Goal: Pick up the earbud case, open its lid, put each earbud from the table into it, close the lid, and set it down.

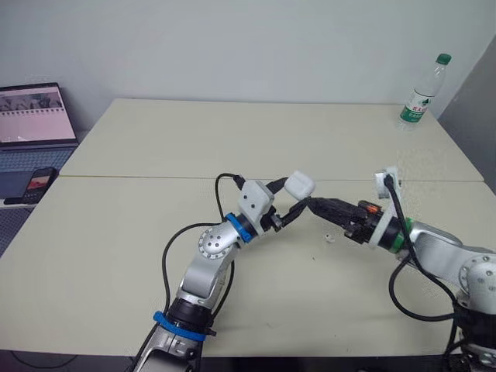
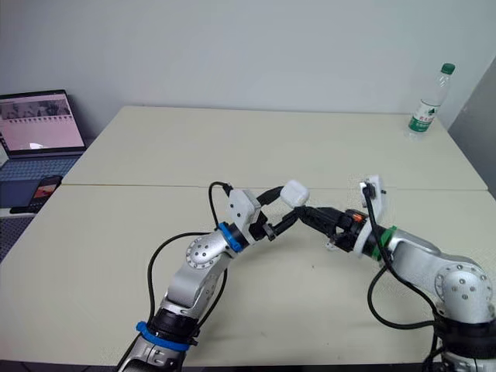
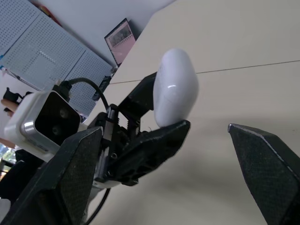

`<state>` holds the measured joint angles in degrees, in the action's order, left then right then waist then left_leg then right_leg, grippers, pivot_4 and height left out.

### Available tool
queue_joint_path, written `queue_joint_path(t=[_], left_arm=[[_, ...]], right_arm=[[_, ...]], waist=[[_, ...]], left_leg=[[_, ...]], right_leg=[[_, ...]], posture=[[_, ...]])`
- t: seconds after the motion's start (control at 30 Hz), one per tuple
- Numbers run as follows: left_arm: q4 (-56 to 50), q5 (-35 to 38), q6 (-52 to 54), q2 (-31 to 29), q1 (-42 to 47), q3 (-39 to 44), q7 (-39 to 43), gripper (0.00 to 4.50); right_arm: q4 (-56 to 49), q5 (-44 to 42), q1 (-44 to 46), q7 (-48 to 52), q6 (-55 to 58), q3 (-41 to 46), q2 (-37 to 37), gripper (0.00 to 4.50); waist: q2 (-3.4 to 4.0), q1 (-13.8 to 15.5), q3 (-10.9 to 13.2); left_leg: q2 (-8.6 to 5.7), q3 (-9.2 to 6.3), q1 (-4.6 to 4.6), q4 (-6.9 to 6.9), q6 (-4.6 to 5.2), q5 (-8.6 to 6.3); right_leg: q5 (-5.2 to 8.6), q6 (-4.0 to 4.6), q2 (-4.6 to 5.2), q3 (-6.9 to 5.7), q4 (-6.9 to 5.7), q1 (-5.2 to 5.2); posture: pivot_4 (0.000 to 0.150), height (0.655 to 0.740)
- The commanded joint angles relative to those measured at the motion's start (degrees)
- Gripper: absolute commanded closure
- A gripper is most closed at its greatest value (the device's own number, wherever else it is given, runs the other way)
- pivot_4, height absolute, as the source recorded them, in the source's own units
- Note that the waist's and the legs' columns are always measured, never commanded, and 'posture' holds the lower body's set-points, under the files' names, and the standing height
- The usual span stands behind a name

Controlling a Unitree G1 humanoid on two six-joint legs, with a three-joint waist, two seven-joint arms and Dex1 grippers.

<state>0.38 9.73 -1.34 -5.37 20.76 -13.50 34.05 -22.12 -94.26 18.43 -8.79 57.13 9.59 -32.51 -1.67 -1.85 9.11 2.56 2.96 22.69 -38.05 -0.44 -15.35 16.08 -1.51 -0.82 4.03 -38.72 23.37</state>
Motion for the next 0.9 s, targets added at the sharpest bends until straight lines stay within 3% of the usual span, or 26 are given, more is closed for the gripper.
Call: queue_joint_path(t=[0.03,0.13,0.23,0.5,0.53,0.67,0.83,0.9], left_arm=[[-1.0,-0.3,-1.8,0.8,1.2,-0.6,0.2,1.77],[-1.3,-0.3,-1.8,0.9,0.9,-0.6,0.1,1.77],[-1.8,-0.2,-1.5,0.9,0.3,-0.6,-0.1,1.77],[-2.4,0.2,-0.4,0.7,-0.3,-0.5,0.0,1.77],[-2.4,0.4,-0.1,0.7,-0.3,-0.5,0.0,1.77],[-2.6,2.3,1.9,1.0,-0.4,-0.3,0.8,1.77],[-3.1,2.2,3.3,0.7,-0.4,-0.4,0.0,0.19],[-3.1,0.7,2.8,0.3,-0.4,-0.7,-0.7,0.04]], right_arm=[[0.3,-4.4,1.7,-4.2,-2.2,-0.3,0.0,0.0],[0.6,-6.6,2.2,-6.6,-3.2,-1.1,0.2,0.0],[0.6,-6.9,2.6,-8.4,-4.6,-2.2,1.2,0.59],[0.3,-6.3,2.9,-8.3,-6.6,-2.9,2.6,3.58],[0.2,-6.2,2.8,-8.0,-6.5,-2.9,2.5,3.77],[-0.3,-6.2,2.6,-6.9,-6.2,-3.0,2.0,3.77],[-0.7,-6.0,2.3,-6.3,-6.2,-3.1,1.5,3.77],[-0.7,-5.6,2.2,-6.0,-6.4,-2.9,1.3,3.77]], waist=[[0.0,0.0,0.0],[0.0,0.0,0.0],[0.0,0.0,0.0],[0.01,0.0,0.0],[0.01,0.0,0.0],[0.01,0.0,0.0],[0.01,0.0,0.0],[0.01,0.0,0.0]], left_leg=[[-0.01,0.0,0.0,-0.01,0.0,0.0],[-0.01,-0.01,0.06,-0.01,0.0,0.0],[0.0,-0.02,0.11,-0.01,0.0,0.0],[0.01,-0.05,0.1,-0.02,0.0,0.0],[0.01,-0.05,0.1,-0.02,0.0,0.0],[0.02,-0.06,0.1,-0.02,0.0,0.0],[0.02,-0.06,0.1,-0.02,0.0,0.0],[0.02,-0.08,0.1,-0.01,0.0,0.0]], right_leg=[[-0.01,-0.01,0.0,0.0,0.0,0.05],[-0.01,-0.03,0.01,-0.01,0.05,0.1],[-0.01,-0.03,0.01,-0.02,0.04,0.12],[-0.01,-0.03,0.01,-0.04,0.04,0.15],[-0.01,-0.03,0.01,-0.04,0.04,0.15],[-0.01,-0.03,0.01,-0.05,0.04,0.16],[-0.01,-0.03,0.01,-0.05,0.04,0.16],[-0.01,-0.03,0.01,-0.07,0.04,0.16]], posture=[[0.15,0.7362],[0.15,0.7362],[0.15,0.7362],[0.15,0.7362],[0.15,0.7362],[0.15,0.7362],[0.15,0.7362],[0.15,0.7362]])
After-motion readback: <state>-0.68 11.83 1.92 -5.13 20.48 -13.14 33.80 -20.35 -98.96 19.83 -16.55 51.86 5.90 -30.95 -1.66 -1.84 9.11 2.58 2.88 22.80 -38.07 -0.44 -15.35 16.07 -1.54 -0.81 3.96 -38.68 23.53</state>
